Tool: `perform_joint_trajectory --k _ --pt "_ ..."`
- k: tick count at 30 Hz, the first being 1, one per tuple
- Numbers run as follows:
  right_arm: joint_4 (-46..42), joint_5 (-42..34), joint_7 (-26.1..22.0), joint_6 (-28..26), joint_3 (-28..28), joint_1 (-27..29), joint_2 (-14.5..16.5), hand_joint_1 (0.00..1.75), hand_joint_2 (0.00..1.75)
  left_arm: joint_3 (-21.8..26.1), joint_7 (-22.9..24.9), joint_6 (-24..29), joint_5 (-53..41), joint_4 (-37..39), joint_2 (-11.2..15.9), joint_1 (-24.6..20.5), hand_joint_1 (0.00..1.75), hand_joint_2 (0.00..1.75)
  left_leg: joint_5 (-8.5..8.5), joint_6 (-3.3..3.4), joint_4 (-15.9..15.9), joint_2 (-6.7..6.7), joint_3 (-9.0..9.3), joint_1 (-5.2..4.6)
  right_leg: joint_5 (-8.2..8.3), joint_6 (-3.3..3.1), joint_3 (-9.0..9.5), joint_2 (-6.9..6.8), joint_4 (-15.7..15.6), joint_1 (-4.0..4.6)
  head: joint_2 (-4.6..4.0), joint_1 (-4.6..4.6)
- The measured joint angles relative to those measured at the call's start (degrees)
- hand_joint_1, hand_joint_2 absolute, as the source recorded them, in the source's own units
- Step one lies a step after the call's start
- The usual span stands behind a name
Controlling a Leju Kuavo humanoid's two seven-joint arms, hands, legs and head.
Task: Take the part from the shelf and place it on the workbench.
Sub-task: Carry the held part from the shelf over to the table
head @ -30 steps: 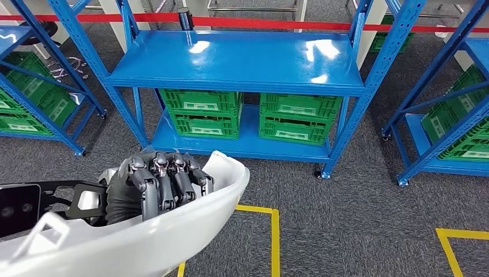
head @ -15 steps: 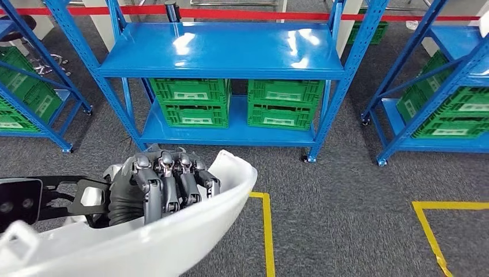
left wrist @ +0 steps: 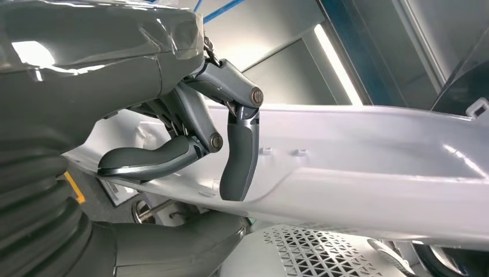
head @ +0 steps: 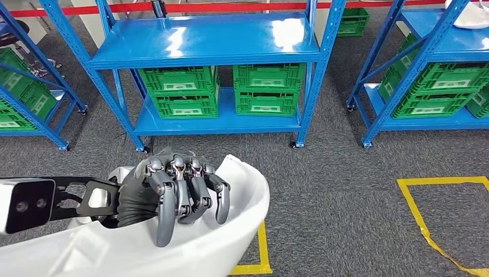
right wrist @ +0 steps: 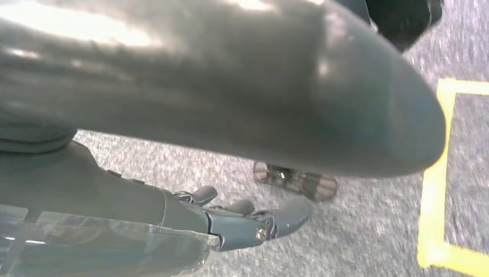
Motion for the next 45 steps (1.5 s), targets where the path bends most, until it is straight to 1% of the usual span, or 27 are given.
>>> perform_joint_trajectory --k 1,2,4,6,8,10,12,13,16,17,18,19,20,22,24,26,28,30,32,33,35,37,39,40,42,43,45 --pt "-1.17 0.22 -0.39 1.16 0.0 0.21 0.44 0.0 0.0 0.02 0.21 0.02 0.08 0.0 0.01 0.03 1.75 1.75 -2.81 -0.19 3.78 -0.07 -0.61 0.02 0.72 -0.12 -0.75 -0.02 0.04 0.09 0.0 -0.03" --pt "-2.34 0.45 -0.76 2.14 0.0 0.43 0.83 0.0 0.0 0.02 0.39 0.04 0.15 0.01 0.03 0.1 1.75 1.75 -4.37 -0.25 7.26 -0.09 -0.91 0.03 1.46 -0.16 -1.58 -0.01 0.07 0.22 0.0 -0.06" --pt "-4.43 0.99 -1.28 3.38 0.0 0.89 1.55 0.0 0.0 0.02 0.74 0.14 0.2 0.02 0.1 0.2 1.75 1.75 -3.55 0.04 9.94 -0.15 0.5 0.01 2.86 -0.11 -3.36 0.0 0.11 0.54 0.0 -0.06" --pt "-5.87 1.38 -1.54 3.78 0.0 1.2 2.07 0.0 0.0 0.02 1.0 0.33 0.17 0.02 0.14 0.19 1.75 1.75 -1.09 0.97 4.86 -0.46 5.68 -0.19 4.12 -0.02 -4.77 0.1 0.11 0.8 0.0 -0.06" --pt "-6.69 1.56 -1.78 3.79 0.0 1.41 2.47 0.0 0.0 0.03 1.18 0.52 0.1 0.02 0.16 0.12 1.75 1.75 -1.85 2.07 -3.87 -0.88 12.16 -0.67 5.24 0.45 -5.48 0.24 0.02 0.92 0.0 -0.02" --pt "-7.07 1.64 -1.97 3.63 0.0 1.56 2.65 0.0 0.0 0.05 1.3 0.59 -0.02 0.02 0.25 0.09 1.75 1.75 -3.12 2.67 -8.52 -1.04 14.9 -1.27 6.38 1.28 -5.7 0.29 -0.37 0.68 0.0 -0.04" --pt "-7.12 1.67 -1.98 3.21 0.02 1.78 2.66 0.0 0.0 0.03 1.46 0.6 -0.14 0.05 0.37 0.11 1.75 1.75 -1.77 3.15 -9.55 -0.81 14.22 -1.53 7.16 1.87 -6.07 0.26 -0.82 0.5 0.0 -0.08" --pt "-7.09 1.7 -1.95 2.98 0.05 1.91 2.72 0.0 0.0 -0.01 1.56 0.6 -0.19 0.08 0.4 0.08 1.75 1.75 -0.72 3.58 -10.12 -0.68 13.69 -1.5 6.21 1.71 -6.67 0.24 -0.12 0.57 0.0 -0.01" --pt "-6.99 1.78 -1.67 2.67 0.14 2.13 2.66 0.0 0.0 -0.1 1.69 0.62 -0.28 0.25 0.4 0.2 1.75 1.75 2.32 4.39 -10.97 -0.47 11.2 -1.5 -1.16 0.4 -9.43 0.2 8.01 0.79 0.0 0.25" --pt "-6.89 1.78 -1.35 2.6 0.15 2.15 2.58 0.0 0.0 -0.14 1.71 0.68 -0.31 0.32 0.42 0.29 1.75 1.75 3.12 4.39 -10.89 -0.42 10.14 -1.61 -2.85 0.44 -10.01 0.2 11.57 0.8 0.0 0.28" --pt "-6.72 1.78 -0.92 2.42 0.15 2.14 2.5 0.0 0.0 -0.2 1.73 0.78 -0.34 0.42 0.46 0.36 1.75 1.75 3.91 4.41 -10.77 -0.36 9.01 -1.69 -3.35 0.84 -10.05 0.2 14.35 0.78 0.0 0.29" --pt "-6.5 1.78 -0.42 2.2 0.15 2.15 2.47 0.0 0.0 -0.27 1.74 0.89 -0.34 0.5 0.52 0.4 1.75 1.75 4.65 4.37 -10.59 -0.31 7.89 -1.73 -2.63 1.49 -9.34 0.2 15.53 0.76 0.0 0.3" --pt "-6.27 1.78 0.01 1.95 0.14 2.15 2.44 0.0 0.0 -0.33 1.74 1.0 -0.34 0.58 0.58 0.44 1.75 1.75 5.35 4.3 -10.33 -0.28 6.74 -1.74 -1.25 2.18 -7.65 0.19 14.8 0.71 0.0 0.31" --pt "-5.95 1.77 0.57 1.5 0.13 2.06 2.31 0.0 0.0 -0.43 1.73 1.09 -0.35 0.65 0.67 0.48 1.75 1.75 6.49 3.96 -9.32 -0.31 4.55 -1.81 -0.04 2.68 -1.42 0.15 7.62 0.73 0.0 0.32" --pt "-5.8 1.75 0.83 1.2 0.11 1.79 2.15 0.0 0.0 -0.49 1.66 1.1 -0.38 0.66 0.7 0.56 1.75 1.75 7.42 3.45 -8.27 -0.18 3.08 -1.92 -1.88 1.96 4.05 0.18 -0.56 0.94 0.0 0.27" --pt "-5.78 1.74 1.02 1.24 -0.03 1.74 2.09 0.0 0.0 -0.52 1.53 1.11 -0.42 0.66 0.71 0.72 1.75 1.75 8.48 2.91 -7.99 0.0 2.51 -1.91 -2.85 1.16 4.96 0.24 -3.11 1.13 0.0 0.24" --pt "-6.3 1.77 1.33 1.94 -0.26 1.96 2.27 0.0 0.0 -0.53 1.27 1.17 -0.42 0.67 0.76 0.87 1.75 1.75 7.5 2.13 -7.27 -0.22 1.97 -1.66 -1.89 0.39 4.06 0.08 -2.87 0.89 0.0 0.28" --pt "-7.73 1.79 1.68 2.99 -0.47 2.06 2.65 0.0 0.0 -0.47 0.92 1.27 -0.43 0.68 0.84 0.98 1.75 1.75 2.29 1.11 -2.88 -0.47 0.83 -1.13 -0.6 -0.27 2.95 -0.16 -2.87 0.61 0.0 0.14" --pt "-9.38 1.77 1.94 3.79 -0.75 2.05 3.0 0.0 0.0 -0.38 0.7 1.37 -0.5 0.68 0.88 1.14 1.75 1.75 -3.1 0.34 4.7 -0.48 -0.44 -0.54 0.73 -0.39 1.56 -0.23 -2.74 0.62 0.0 -0.01" --pt "-10.06 1.76 2.05 4.04 -0.93 2.04 3.12 0.0 0.0 -0.32 0.63 1.4 -0.56 0.69 0.89 1.22 1.75 1.75 -3.93 0.1 7.81 -0.47 -0.63 -0.26 1.38 -0.29 0.75 -0.24 -2.59 0.61 0.0 -0.01" --pt "-11.12 1.76 2.23 4.27 -1.22 2.09 3.3 0.0 0.0 -0.2 0.58 1.45 -0.74 0.7 0.91 1.32 1.75 1.75 -1.97 -0.1 8.65 -0.47 1.43 0.19 2.46 0.08 -0.98 -0.22 -2.11 0.53 0.0 -0.02" --pt "-11.9 1.76 2.35 4.31 -1.42 2.13 3.47 0.0 0.0 -0.02 0.53 1.52 -1.03 0.69 0.87 1.31 1.75 1.75 0.0 -0.02 1.96 -0.64 7.15 0.44 3.29 0.65 -2.36 -0.16 -1.65 0.5 0.0 -0.04" --pt "-12.53 1.76 2.54 4.31 -1.49 2.16 3.63 0.0 0.0 0.19 0.38 1.6 -1.34 0.64 0.77 1.31 1.75 1.75 -0.91 0.41 -5.78 -0.96 12.44 0.24 4.14 1.48 -3.02 -0.1 -1.55 0.53 0.0 0.01" --pt "-12.77 1.76 2.62 4.31 -1.48 2.18 3.68 0.0 0.0 0.33 0.26 1.6 -1.44 0.63 0.73 1.33 1.75 1.75 -1.6 0.72 -7.88 -1.08 13.58 -0.01 4.65 1.94 -3.26 -0.1 -1.66 0.48 0.0 0.01" --pt "-13.05 1.75 2.67 4.29 -1.48 2.23 3.72 0.0 0.0 0.75 0.04 1.44 -1.56 0.61 0.69 1.48 1.75 1.75 -1.31 1.61 -9.01 -0.99 13.42 -0.29 5.47 2.82 -3.8 -0.11 -1.84 0.23 0.0 0.05" --pt "-13.09 1.74 2.61 4.21 -1.48 2.26 3.72 0.0 0.0 1.02 -0.07 1.27 -1.78 0.61 0.69 1.59 1.75 1.75 -0.78 2.21 -9.28 -0.86 12.98 -0.34 4.97 2.9 -4.31 -0.11 -1.38 0.14 0.0 0.06" --pt "-13.09 1.57 2.52 3.8 -1.58 2.25 3.72 0.0 0.0 1.56 -0.23 0.93 -2.41 0.61 0.69 1.93 1.75 1.75 0.53 3.41 -9.67 -0.6 11.73 -0.43 1.32 2.22 -6.09 -0.1 2.55 0.1 0.0 0.31"
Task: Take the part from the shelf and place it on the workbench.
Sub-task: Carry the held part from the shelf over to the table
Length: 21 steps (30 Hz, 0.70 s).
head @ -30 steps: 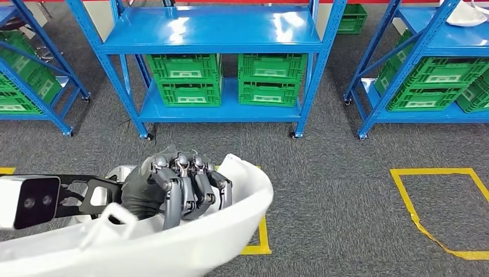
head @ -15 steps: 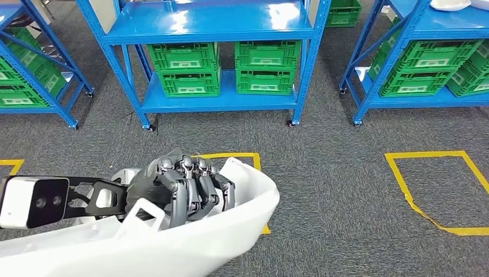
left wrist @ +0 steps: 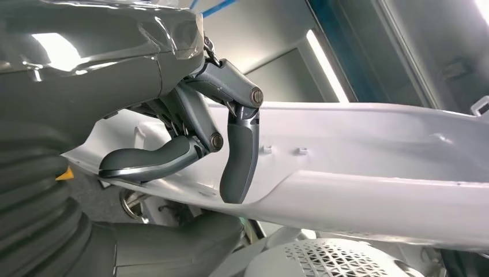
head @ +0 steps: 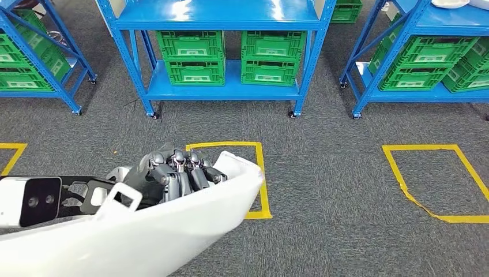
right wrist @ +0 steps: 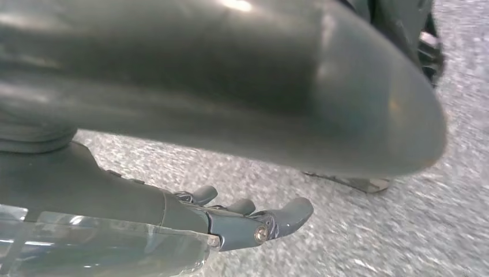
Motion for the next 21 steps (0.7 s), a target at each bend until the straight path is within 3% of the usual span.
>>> perform_joint_trajectory --k 2,3,4,5,7,9,10,12,13,15,17,18,19,20,21 --pt "0.11 -0.34 -0.01 -0.52 -0.32 -0.19 0.0 0.0 0.0 0.45 -0.13 -0.15 -0.71 0.0 0.03 0.62 1.75 1.75 1.23 0.61 0.08 0.1 -1.66 -0.58 -4.81 -0.76 -2.25 0.04 7.61 0.14 0.0 0.19" --pt "0.3 -0.5 -0.01 -0.7 -0.56 -0.34 -0.01 0.0 0.0 0.64 -0.2 -0.16 -0.97 0.0 0.07 1.01 1.75 1.75 1.85 0.75 0.15 0.13 -2.52 -0.89 -5.99 -0.72 -2.85 0.04 11.02 0.25 0.0 0.21" --pt "0.56 -0.59 -0.01 -0.87 -0.82 -0.47 -0.01 0.0 0.0 0.84 -0.28 -0.16 -1.19 0.0 0.13 1.34 1.75 1.75 2.45 0.87 0.26 0.15 -3.41 -1.16 -5.98 -0.42 -2.7 0.04 12.96 0.39 0.0 0.21" --pt "0.87 -0.63 -0.01 -0.99 -1.05 -0.57 -0.01 0.0 0.0 1.06 -0.37 -0.17 -1.32 0.0 0.2 1.56 1.75 1.75 3.01 0.94 0.43 0.15 -4.3 -1.38 -4.98 -0.03 -1.63 0.04 12.95 0.55 0.0 0.22" --pt "1.35 -0.7 -0.01 -1.17 -1.4 -0.76 -0.1 0.0 0.0 1.5 -0.53 -0.18 -1.49 0.0 0.31 1.75 1.75 1.75 3.94 0.95 0.88 0.07 -5.83 -1.66 -2.53 0.18 3.2 0.04 7.05 0.99 0.0 0.21" --pt "1.94 -0.9 -0.01 -1.42 -1.77 -1.1 -0.48 0.0 0.0 1.85 -0.7 -0.24 -1.52 -0.05 0.38 1.9 1.75 1.75 4.83 0.7 1.36 0.07 -6.92 -1.91 -2.58 -0.6 8.88 0.03 -1.67 1.52 0.0 0.16" --pt "2.48 -1.02 -0.01 -1.64 -2.13 -1.28 -0.8 0.0 0.0 1.98 -0.79 -0.3 -1.51 -0.08 0.4 1.98 1.75 1.75 5.33 0.51 1.47 0.14 -7.29 -1.93 -3.0 -0.98 10.49 0.04 -4.46 1.75 0.0 0.17" --pt "3.88 -1.1 -0.02 -2.18 -2.99 -1.45 -1.55 0.0 0.0 2.25 -0.92 -0.46 -1.49 -0.12 0.51 2.2 1.75 1.75 6.3 0.04 1.48 0.2 -7.79 -1.9 -2.93 -1.42 10.81 0.01 -6.15 1.8 0.0 0.18" --pt "4.57 -1.02 0.06 -2.36 -3.4 -1.44 -1.98 0.0 0.0 2.45 -0.98 -0.49 -1.46 -0.14 0.57 2.3 1.75 1.75 5.98 -0.32 1.71 0.08 -8.11 -1.84 -2.43 -1.68 10.42 -0.17 -6.19 1.66 0.0 0.23" --pt "5.62 -0.72 0.71 -2.66 -4.09 -1.46 -2.67 0.0 0.0 2.86 -1.06 -0.52 -1.39 -0.24 0.73 2.45 1.75 1.75 2.32 -1.28 4.89 -0.17 -9.33 -1.52 -1.38 -2.46 9.48 -0.72 -6.22 1.23 0.0 0.1" --pt "6.11 -0.38 1.98 -3.04 -4.86 -1.51 -3.13 0.0 0.0 3.05 -1.11 -0.52 -1.35 -0.34 0.8 2.56 1.75 1.75 -3.29 -2.28 12.36 -0.22 -11.2 -0.72 -0.46 -2.8 8.24 -1.35 -5.79 1.2 0.0 -0.09" --pt "6.18 -0.21 2.52 -3.32 -5.2 -1.5 -3.28 0.0 0.0 3.08 -1.12 -0.51 -1.34 -0.38 0.81 2.67 1.75 1.75 -4.89 -2.66 16.14 -0.2 -11.89 -0.31 -0.08 -2.73 7.51 -1.68 -5.49 1.18 0.0 -0.14" --pt "6.2 -0.1 2.9 -3.57 -5.45 -1.51 -3.39 0.0 0.0 3.1 -1.11 -0.49 -1.35 -0.4 0.81 2.8 1.75 1.75 -5.12 -2.98 18.58 -0.17 -11.96 0.08 0.24 -2.6 6.7 -2.09 -5.08 1.13 0.0 -0.13" --pt "6.2 -0.02 3.12 -3.76 -5.63 -1.53 -3.5 0.0 0.0 3.13 -1.11 -0.48 -1.35 -0.43 0.81 2.91 1.75 1.75 -4.24 -3.26 19.07 -0.09 -11.12 0.45 0.48 -2.44 5.9 -2.49 -4.59 1.05 0.0 -0.15" --pt "6.2 0.05 3.26 -3.89 -5.76 -1.55 -3.59 0.0 0.0 3.14 -1.1 -0.47 -1.35 -0.49 0.8 2.98 1.75 1.75 -2.78 -3.46 17.43 0.04 -9.23 0.77 0.69 -2.21 5.13 -2.77 -4.09 0.95 0.0 -0.15"
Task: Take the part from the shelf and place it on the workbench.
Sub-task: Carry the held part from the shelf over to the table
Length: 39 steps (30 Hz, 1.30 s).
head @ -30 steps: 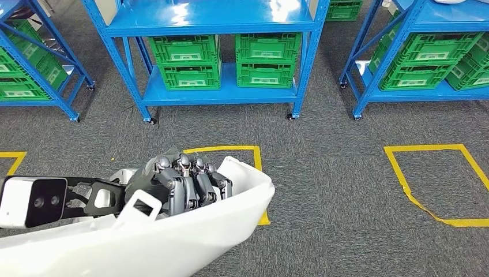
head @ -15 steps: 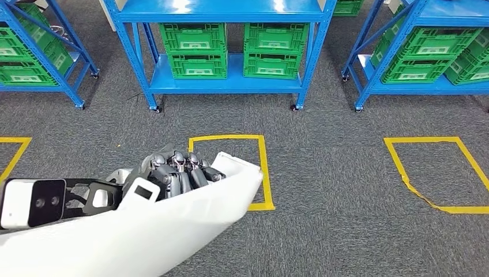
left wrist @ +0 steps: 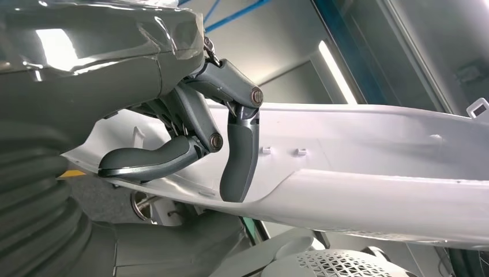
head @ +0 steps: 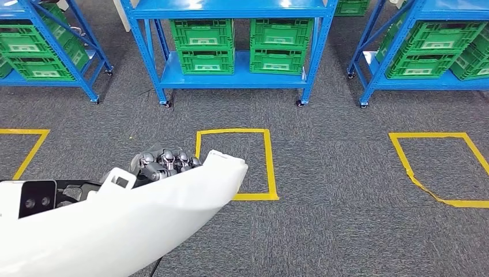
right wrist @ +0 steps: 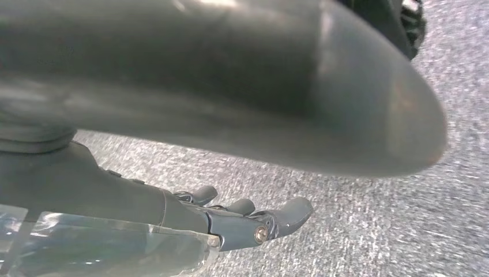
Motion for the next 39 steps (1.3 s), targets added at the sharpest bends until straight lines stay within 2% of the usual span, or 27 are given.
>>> perform_joint_trajectory --k 1,3,5,7,8,10,12,13,14,16,17,19,20,22,23,24,26,27,28,30,31,32,33,35,37,38,39 --pt "0.0 0.03 0.11 -0.07 -0.15 -0.07 -0.08 0.0 0.0 0.01 0.01 0.01 0.0 -0.1 -0.02 0.03 1.75 1.75 1.2 -0.12 -3.36 0.13 2.78 0.26 0.19 0.25 -0.66 -0.22 0.5 -0.09 0.0 0.0" --pt "0.01 0.05 0.17 -0.39 -0.51 -0.35 -0.26 0.0 0.0 0.05 0.09 0.02 -0.01 -0.44 -0.08 0.04 1.75 1.75 1.33 0.0 -11.08 0.24 8.29 0.25 0.76 1.06 -1.64 -0.41 1.11 -0.18 0.0 0.02" --pt "0.13 0.05 0.05 -1.04 -0.8 -0.77 -0.52 0.0 0.0 0.15 0.23 -0.01 -0.07 -0.81 -0.14 0.08 1.75 1.75 0.58 0.53 -14.78 0.14 10.2 -0.28 1.77 2.06 -2.26 -0.58 1.1 -0.35 0.0 0.04" --pt "0.66 0.07 -0.02 -1.67 -0.91 -0.94 -1.0 0.0 0.0 0.2 0.36 -0.03 -0.18 -1.1 -0.2 0.14 1.75 1.75 1.32 1.5 -15.65 0.21 9.54 -0.54 2.32 2.84 -2.9 -0.31 1.03 -0.59 0.0 0.07" --pt "1.18 0.08 -0.01 -1.97 -0.92 -0.91 -1.32 0.0 0.0 0.2 0.4 -0.03 -0.25 -1.26 -0.28 0.16 1.75 1.75 1.9 2.11 -15.98 0.29 9.05 -0.54 1.49 2.84 -3.45 0.21 1.7 -0.68 0.0 0.13" --pt "2.5 0.13 0.09 -2.74 -0.94 -0.81 -1.99 0.0 0.0 0.21 0.51 0.0 -0.47 -1.61 -0.5 0.28 1.75 1.75 3.34 3.14 -16.34 0.36 7.63 -0.59 -2.87 2.14 -5.2 1.66 6.3 -0.71 0.0 0.34" --pt "3.84 0.14 0.21 -3.59 -0.93 -0.81 -2.62 0.0 0.0 0.21 0.68 0.08 -0.71 -1.86 -0.66 0.48 1.75 1.75 4.75 3.62 -16.29 0.21 5.81 -1.0 -7.27 1.69 -7.03 2.44 13.8 -0.62 0.0 0.48" --pt "4.45 0.14 0.23 -3.92 -0.92 -0.87 -2.82 0.0 0.0 0.21 0.75 0.11 -0.78 -1.93 -0.69 0.59 1.75 1.75 5.46 3.71 -16.27 0.14 4.92 -1.2 -7.91 1.93 -7.27 2.54 16.59 -0.59 0.0 0.51" --pt "4.96 0.14 0.25 -4.16 -0.92 -0.92 -3.02 0.0 0.0 0.21 0.79 0.14 -0.78 -1.96 -0.7 0.7 1.75 1.75 6.14 3.74 -16.23 0.07 4.05 -1.36 -7.34 2.4 -6.71 2.57 17.68 -0.57 0.0 0.54" --pt "5.71 0.14 0.28 -4.37 -0.92 -1.04 -3.32 0.0 0.0 0.22 0.85 0.16 -0.78 -2.03 -0.69 0.86 1.75 1.75 7.48 3.62 -16.06 -0.14 2.38 -1.53 -4.46 3.29 -2.74 2.64 13.8 -0.56 0.0 0.55" --pt "5.97 0.14 0.29 -4.39 -0.92 -1.11 -3.48 0.0 0.0 0.22 0.86 0.16 -0.78 -2.13 -0.7 0.88 1.75 1.75 8.09 3.44 -15.87 -0.27 1.6 -1.65 -3.8 3.29 0.45 2.75 9.39 -0.48 0.0 0.56" --pt "6.39 0.14 0.31 -4.42 -0.91 -1.3 -3.79 0.0 0.0 0.25 0.88 0.16 -0.78 -2.45 -0.72 0.9 1.75 1.75 9.32 2.95 -15.58 -0.42 0.51 -1.81 -4.45 2.48 5.41 2.98 1.15 -0.21 0.0 0.49" --pt "6.57 0.14 0.32 -4.47 -0.91 -1.36 -3.91 0.0 0.0 0.26 0.88 0.16 -0.78 -2.59 -0.73 0.91 1.75 1.75 9.94 2.65 -15.6 -0.45 0.23 -1.82 -4.98 2.01 6.41 3.04 -0.94 -0.01 0.0 0.5" --pt "7.09 0.15 0.43 -4.83 -0.9 -1.42 -4.08 0.0 0.0 0.31 0.89 0.25 -0.81 -2.69 -0.73 0.97 1.75 1.75 10.81 2.03 -15.74 -0.49 -0.15 -1.67 -4.42 1.15 5.67 2.91 -1.38 0.03 0.0 0.51" --pt "7.38 0.15 0.51 -5.07 -0.89 -1.46 -4.17 0.0 0.0 0.37 0.9 0.33 -0.84 -2.71 -0.72 1.01 1.75 1.75 9.92 1.67 -15.22 -0.49 -0.54 -1.55 -3.86 0.58 5.16 2.76 -1.33 -0.04 0.0 0.5" --pt "7.72 0.16 0.58 -5.33 -0.85 -1.5 -4.26 0.0 0.0 0.45 0.9 0.42 -0.9 -2.72 -0.69 1.05 1.75 1.75 7.9 1.31 -13.82 -0.48 -1.06 -1.42 -3.18 0.02 4.54 2.57 -1.35 -0.15 0.0 0.4" --pt "8.53 0.16 0.64 -5.86 -0.68 -1.54 -4.46 0.0 0.0 0.67 0.86 0.5 -1.03 -2.74 -0.61 1.09 1.75 1.75 1.51 0.67 -7.76 -0.39 -2.42 -1.04 -1.78 -0.67 3.18 2.22 -1.28 -0.13 0.0 0.27" --pt "8.98 0.16 0.63 -6.13 -0.58 -1.54 -4.62 0.0 0.0 0.79 0.81 0.51 -1.15 -2.75 -0.55 1.11 1.75 1.75 -0.91 0.44 -3.86 -0.37 -2.97 -0.87 -1.07 -0.74 2.41 2.11 -1.2 -0.06 0.0 0.22" --pt "9.46 0.16 0.63 -6.41 -0.52 -1.55 -4.78 0.0 0.0 0.9 0.75 0.51 -1.26 -2.75 -0.48 1.13 1.75 1.75 -1.92 0.28 -0.51 -0.36 -3.19 -0.75 -0.36 -0.7 1.52 2.03 -1.03 0.0 0.0 0.22" --pt "10.4 0.12 0.62 -7.0 -0.48 -1.61 -5.19 0.0 0.0 1.04 0.49 0.55 -1.54 -2.75 -0.33 1.17 1.75 1.75 0.01 0.31 1.39 -0.31 -1.35 -0.63 0.9 -0.49 -0.58 1.95 -0.47 0.11 0.0 0.2" --pt "10.92 0.09 0.62 -7.31 -0.48 -1.68 -5.36 0.0 0.0 1.07 0.31 0.6 -1.67 -2.75 -0.28 1.15 1.75 1.75 1.59 0.49 -0.62 -0.3 1.01 -0.62 1.47 -0.38 -1.59 1.95 -0.14 0.16 0.0 0.2" --pt "11.38 0.05 0.62 -7.6 -0.48 -1.79 -5.52 0.0 0.0 1.07 0.15 0.64 -1.8 -2.76 -0.25 1.11 1.75 1.75 2.22 0.8 -4.27 -0.3 4.22 -0.68 1.98 -0.26 -2.38 1.95 0.14 0.21 0.0 0.19" --pt "11.88 0.0 0.53 -8.03 -0.48 -1.9 -5.62 0.0 0.0 1.07 0.0 0.73 -1.91 -2.8 -0.26 1.04 1.75 1.75 1.78 1.16 -8.94 -0.3 7.75 -0.78 2.48 -0.08 -2.92 1.97 0.32 0.33 0.0 0.22" --pt "12.71 -0.04 0.04 -9.52 -0.48 -2.08 -5.75 0.0 0.0 1.07 -0.21 0.99 -2.02 -2.91 -0.3 0.8 1.75 1.75 -0.11 1.75 -15.71 -0.29 12.24 -1.19 3.6 0.57 -3.48 1.98 0.3 0.34 0.0 0.26" --pt "13.33 -0.02 -1.16 -12.4 -0.37 -2.15 -5.78 0.0 0.0 1.08 -0.33 1.38 -2.28 -2.97 -0.29 0.67 1.75 1.75 0.17 2.32 -17.63 -0.21 12.38 -1.56 4.86 1.43 -3.88 1.97 -0.07 0.18 0.0 0.25" --pt "13.58 -0.03 -1.95 -13.56 -0.23 -2.17 -5.76 0.0 0.0 1.07 -0.38 1.52 -2.42 -2.97 -0.27 0.66 1.75 1.75 1.01 2.71 -17.93 -0.08 11.92 -1.59 4.91 1.64 -4.26 2.02 -0.01 0.05 0.0 0.22" --pt "13.91 -0.13 -2.78 -14.08 -0.05 -2.15 -5.83 0.0 0.0 1.08 -0.47 1.63 -2.55 -2.97 -0.25 0.66 1.75 1.75 1.93 3.15 -18.27 0.0 11.26 -1.53 3.88 1.57 -4.82 2.13 0.78 0.04 0.0 0.28"
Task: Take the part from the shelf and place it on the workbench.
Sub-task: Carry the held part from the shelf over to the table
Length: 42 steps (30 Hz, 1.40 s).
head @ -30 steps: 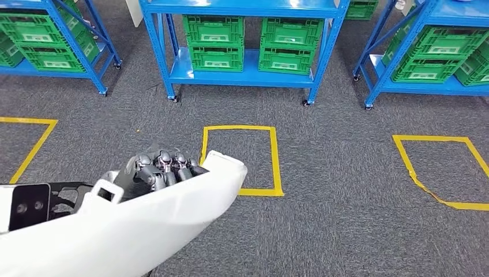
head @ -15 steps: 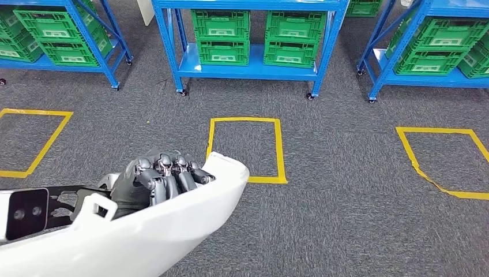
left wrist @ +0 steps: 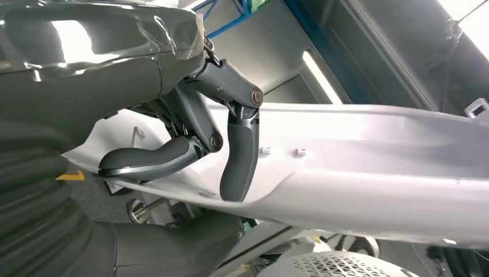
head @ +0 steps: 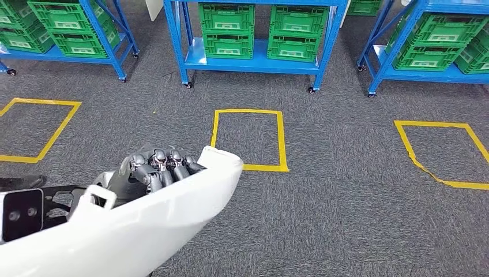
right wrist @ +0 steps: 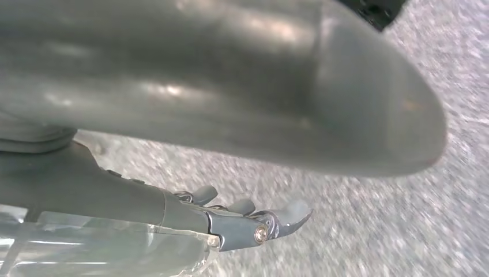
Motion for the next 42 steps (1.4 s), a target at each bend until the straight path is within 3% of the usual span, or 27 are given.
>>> perform_joint_trajectory --k 3,4,5,6,7,8,9,11,12,14,16,18,20,21,22,23,25,27,28,29,31,34,36,37,39,40,42 --pt "1.77 -0.61 -1.87 2.03 0.36 -0.02 -1.07 0.0 0.0 0.03 -0.36 -0.01 -0.03 0.0 0.04 -0.02 1.75 1.75 2.83 0.78 -0.37 -0.04 -2.94 0.05 -7.88 -1.07 -2.5 0.34 8.49 -0.07 0.0 0.34" --pt "2.44 -0.79 -2.19 2.74 0.4 -0.07 -1.57 0.0 0.0 0.03 -0.43 -0.06 -0.03 0.01 0.08 0.02 1.75 1.75 3.7 0.8 -0.33 -0.07 -4.06 -0.01 -9.68 -1.0 -3.02 0.38 12.19 -0.1 0.0 0.39" --pt "3.15 -0.96 -2.43 3.33 0.43 -0.14 -2.05 0.0 0.0 0.03 -0.48 -0.1 -0.04 0.01 0.13 0.04 1.75 1.75 4.55 0.78 -0.27 -0.08 -5.2 -0.03 -10.08 -0.55 -3.06 0.41 15.1 -0.12 0.0 0.41" --pt "3.79 -1.08 -2.46 3.7 0.45 -0.2 -2.44 0.0 0.0 0.03 -0.51 -0.12 -0.05 0.02 0.19 0.06 1.75 1.75 5.38 0.67 -0.18 -0.07 -6.33 -0.04 -9.14 0.21 -2.5 0.42 16.62 -0.15 0.0 0.43" --pt "4.36 -1.21 -2.44 3.94 0.47 -0.26 -2.9 0.0 0.0 0.03 -0.52 -0.11 -0.07 0.02 0.24 0.08 1.75 1.75 6.13 0.51 -0.04 -0.08 -7.48 0.0 -7.44 1.03 -1.06 0.43 16.21 -0.23 0.0 0.42" --pt "4.93 -1.33 -2.4 4.08 0.48 -0.32 -3.23 0.0 0.0 0.02 -0.53 -0.07 -0.12 0.02 0.29 0.07 1.75 1.75 6.83 0.28 0.22 -0.12 -8.6 0.04 -6.05 1.64 1.34 0.44 13.81 -0.36 0.0 0.45" --pt "5.42 -1.5 -2.37 4.07 0.49 -0.42 -3.55 0.0 0.0 0.02 -0.53 -0.02 -0.18 0.02 0.31 0.05 1.75 1.75 7.36 0.01 0.65 -0.17 -9.61 -0.01 -5.8 1.82 4.84 0.47 9.55 -0.45 0.0 0.47" --pt "6.34 -1.81 -2.27 3.91 0.49 -0.7 -4.08 0.0 0.0 0.0 -0.55 0.11 -0.37 -0.01 0.33 -0.06 1.75 1.75 8.16 -0.55 1.73 -0.17 -10.88 -0.14 -8.22 0.86 11.07 0.63 0.23 -0.43 0.0 0.42" --pt "6.83 -2.0 -2.22 3.82 0.48 -0.85 -4.34 0.0 0.0 -0.01 -0.57 0.18 -0.49 -0.01 0.33 -0.13 1.75 1.75 8.53 -0.83 2.07 -0.12 -11.15 -0.19 -9.46 0.23 12.65 0.7 -2.35 -0.27 0.0 0.36" --pt "7.68 -2.25 -2.15 3.78 0.47 -0.9 -4.69 0.0 0.0 -0.03 -0.59 0.31 -0.69 -0.01 0.34 -0.19 1.75 1.75 9.26 -1.42 2.22 -0.07 -11.34 0.0 -9.7 -0.75 12.49 0.68 -2.78 -0.18 0.0 0.26" --pt "8.35 -2.39 -2.14 3.8 0.45 -0.73 -5.0 0.0 0.0 -0.04 -0.58 0.39 -0.83 0.0 0.39 -0.19 1.75 1.75 6.83 -2.11 4.43 -0.1 -12.21 0.33 -9.02 -1.67 11.98 0.5 -2.53 -0.28 0.0 0.21" --pt "8.95 -2.38 -2.11 3.87 0.44 -0.69 -5.29 0.0 0.0 -0.04 -0.56 0.41 -0.9 0.0 0.47 -0.21 1.75 1.75 1.44 -2.74 10.77 -0.12 -14.14 0.6 -8.18 -2.36 11.2 0.2 -2.45 -0.21 0.0 0.19" --pt "9.47 -1.84 -2.1 3.94 0.53 -0.68 -5.56 0.0 0.0 -0.06 -0.39 0.4 -0.79 0.01 0.56 -0.21 1.75 1.75 -1.42 -2.93 17.63 -0.13 -15.79 0.69 -7.41 -2.66 10.17 -0.21 -2.3 0.12 0.0 0.16" --pt "9.71 -1.37 -2.11 3.9 0.73 -0.63 -5.68 0.0 0.0 -0.08 -0.26 0.4 -0.64 0.01 0.6 -0.22 1.75 1.75 -1.13 -2.8 18.9 -0.12 -15.57 0.68 -7.12 -2.73 9.72 -0.51 -2.18 0.34 0.0 0.15" --pt "9.96 -0.86 -2.14 3.7 1.24 -0.56 -5.84 0.0 0.0 -0.15 -0.05 0.4 -0.37 0.02 0.62 -0.26 1.75 1.75 -0.07 -2.45 17.95 -0.05 -14.22 0.61 -6.9 -2.75 9.37 -0.77 -2.06 0.62 0.0 0.13" --pt "10.29 -0.45 -2.17 3.3 2.05 -0.49 -5.99 0.0 0.0 -0.28 0.22 0.42 -0.04 0.04 0.61 -0.38 1.75 1.75 1.3 -1.83 14.82 0.24 -11.76 0.4 -6.78 -2.75 9.19 -1.08 -1.96 0.91 0.0 0.13" --pt "11.25 -0.04 -2.21 2.0 4.74 -0.35 -6.28 0.0 0.0 -0.69 0.87 0.6 0.68 0.1 0.45 -0.95 1.75 1.75 2.16 0.11 6.93 2.34 -6.45 -0.53 -6.64 -2.62 9.0 -1.95 -1.88 1.29 0.0 0.35" --pt "12.27 0.09 -2.14 0.8 8.1 -0.3 -6.74 0.0 0.0 -1.18 1.39 0.93 1.06 0.22 0.25 -1.57 1.75 1.75 1.68 1.37 2.81 3.78 -4.1 -1.56 -6.46 -2.28 8.76 -3.17 -1.87 1.26 0.0 0.58" --pt "12.67 0.14 -2.07 0.44 9.67 -0.35 -6.97 0.0 0.0 -1.39 1.6 1.09 1.09 0.31 0.16 -1.75 1.75 1.75 1.85 1.52 2.21 3.54 -3.97 -1.81 -6.33 -2.07 8.7 -3.81 -1.93 1.28 0.0 0.6" --pt "12.99 0.18 -2.02 0.15 11.26 -0.4 -7.34 0.0 0.0 -1.59 1.8 1.24 1.02 0.4 0.06 -1.84 1.75 1.75 2.23 1.6 1.52 2.95 -3.83 -1.64 -6.44 -1.96 8.6 -4.31 -1.94 1.28 0.0 0.51" --pt "13.61 0.24 -2.04 -0.27 14.29 -0.48 -7.91 0.0 0.0 -2.08 2.14 1.49 0.71 0.65 -0.16 -2.21 1.75 1.75 3.24 1.7 0.05 1.87 -3.58 -1.13 -7.68 -1.92 7.57 -3.13 -0.12 1.22 0.0 0.54" --pt "14.32 0.25 -2.47 -0.42 18.56 -0.42 -8.95 0.0 0.0 -3.07 2.46 1.77 0.02 1.3 -0.42 -2.75 1.75 1.75 4.22 1.45 -0.67 0.14 -4.14 -0.68 -11.96 -1.78 2.19 0.17 10.48 0.48 0.0 0.79" --pt "14.68 0.27 -2.93 -0.22 21.31 -0.36 -9.29 0.0 0.0 -3.74 2.71 1.67 -0.31 1.84 -0.4 -2.73 1.75 1.75 4.47 1.1 -0.42 -1.2 -4.65 -0.42 -12.7 -0.75 -0.24 0.56 15.0 -0.22 0.0 0.84" --pt "14.86 0.28 -3.21 -0.14 22.8 -0.34 -9.35 0.0 0.0 -4.09 2.82 1.6 -0.45 2.1 -0.39 -2.8 1.75 1.75 4.51 0.91 -0.11 -1.88 -4.89 -0.21 -11.67 0.11 0.16 0.62 13.88 -0.61 0.0 0.84" --pt "15.21 0.3 -3.88 0.07 25.98 -0.34 -9.39 0.0 0.0 -4.8 3.01 1.49 -0.68 2.57 -0.41 -3.19 1.75 1.75 4.29 0.24 1.14 -3.24 -5.66 0.31 -8.43 2.05 3.27 1.6 6.79 -1.6 0.0 0.86" --pt "15.43 0.27 -4.25 0.2 27.83 -0.35 -9.4 0.0 0.0 -5.17 3.06 1.46 -0.69 2.79 -0.43 -3.49 1.75 1.75 4.05 -0.26 2.2 -3.89 -6.36 0.41 -7.29 2.4 4.58 2.45 3.59 -1.91 0.0 0.96" --pt "15.85 0.21 -4.83 0.4 31.69 -0.5 -9.33 0.0 0.0 -5.9 3.09 1.36 -0.53 3.2 -0.53 -3.99 1.75 1.75 3.91 -1.11 3.73 -5.04 -7.77 0.48 -6.71 1.83 5.38 3.49 1.34 -2.01 0.0 1.04"
